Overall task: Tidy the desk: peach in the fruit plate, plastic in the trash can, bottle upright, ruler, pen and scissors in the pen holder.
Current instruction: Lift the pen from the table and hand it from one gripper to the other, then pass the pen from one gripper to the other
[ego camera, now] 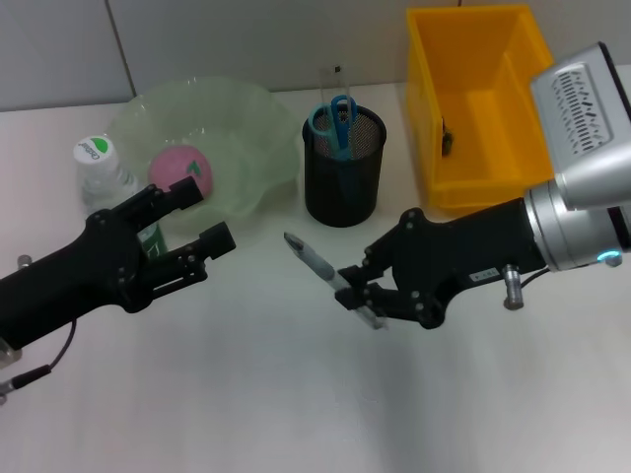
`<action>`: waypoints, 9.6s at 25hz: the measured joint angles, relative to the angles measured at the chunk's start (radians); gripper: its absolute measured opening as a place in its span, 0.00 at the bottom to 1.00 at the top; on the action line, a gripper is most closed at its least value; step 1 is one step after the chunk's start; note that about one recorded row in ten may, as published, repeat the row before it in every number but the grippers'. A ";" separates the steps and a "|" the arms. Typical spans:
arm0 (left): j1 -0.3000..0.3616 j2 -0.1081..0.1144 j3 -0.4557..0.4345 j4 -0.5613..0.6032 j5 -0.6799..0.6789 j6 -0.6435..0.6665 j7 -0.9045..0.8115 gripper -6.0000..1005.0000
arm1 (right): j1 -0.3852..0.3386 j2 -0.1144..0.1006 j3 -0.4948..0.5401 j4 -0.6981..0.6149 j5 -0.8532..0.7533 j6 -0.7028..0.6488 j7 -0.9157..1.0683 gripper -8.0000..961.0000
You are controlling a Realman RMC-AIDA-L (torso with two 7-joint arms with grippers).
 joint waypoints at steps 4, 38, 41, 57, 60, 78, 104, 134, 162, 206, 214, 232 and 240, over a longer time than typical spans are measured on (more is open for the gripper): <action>-0.010 -0.002 0.004 -0.045 -0.002 0.000 0.026 0.70 | 0.008 0.000 0.000 0.096 0.106 0.026 -0.049 0.14; -0.049 -0.007 -0.001 -0.175 -0.042 -0.045 0.108 0.69 | 0.124 0.002 -0.007 0.352 0.285 0.096 -0.113 0.18; -0.049 -0.007 -0.001 -0.175 -0.042 -0.049 0.108 0.69 | 0.126 0.002 -0.008 0.352 0.285 0.096 -0.113 0.19; -0.054 -0.007 -0.001 -0.183 -0.042 -0.054 0.129 0.38 | 0.132 0.004 -0.009 0.352 0.285 0.102 -0.113 0.21; -0.054 -0.007 -0.001 -0.186 -0.043 -0.056 0.131 0.35 | 0.132 0.004 -0.009 0.353 0.285 0.102 -0.111 0.22; -0.062 -0.006 -0.002 -0.189 -0.056 -0.061 0.117 0.15 | 0.123 0.000 0.000 0.349 0.292 0.099 -0.094 0.25; -0.059 -0.002 -0.002 -0.198 -0.109 -0.057 0.116 0.15 | 0.056 -0.003 0.162 0.356 0.418 0.021 -0.143 0.81; -0.064 -0.007 -0.023 -0.201 -0.123 -0.080 0.116 0.15 | 0.026 -0.006 0.309 0.417 0.467 -0.019 -0.145 0.81; -0.083 -0.005 -0.075 -0.280 -0.268 -0.058 -0.023 0.15 | 0.025 -0.003 0.306 0.632 0.527 -0.094 -0.397 0.81; -0.067 -0.010 -0.298 -0.514 -0.275 -0.095 -0.271 0.15 | 0.256 0.010 0.349 1.243 0.694 -0.113 -1.656 0.81; -0.071 -0.010 -0.300 -0.523 -0.276 -0.112 -0.271 0.15 | 0.285 0.010 0.386 1.273 0.690 -0.085 -1.780 0.81; -0.071 -0.010 -0.312 -0.536 -0.274 -0.113 -0.273 0.15 | 0.320 0.010 0.386 1.279 0.686 -0.068 -1.819 0.81; -0.068 -0.010 -0.312 -0.547 -0.275 -0.113 -0.272 0.15 | 0.332 0.010 0.385 1.279 0.683 -0.068 -1.819 0.81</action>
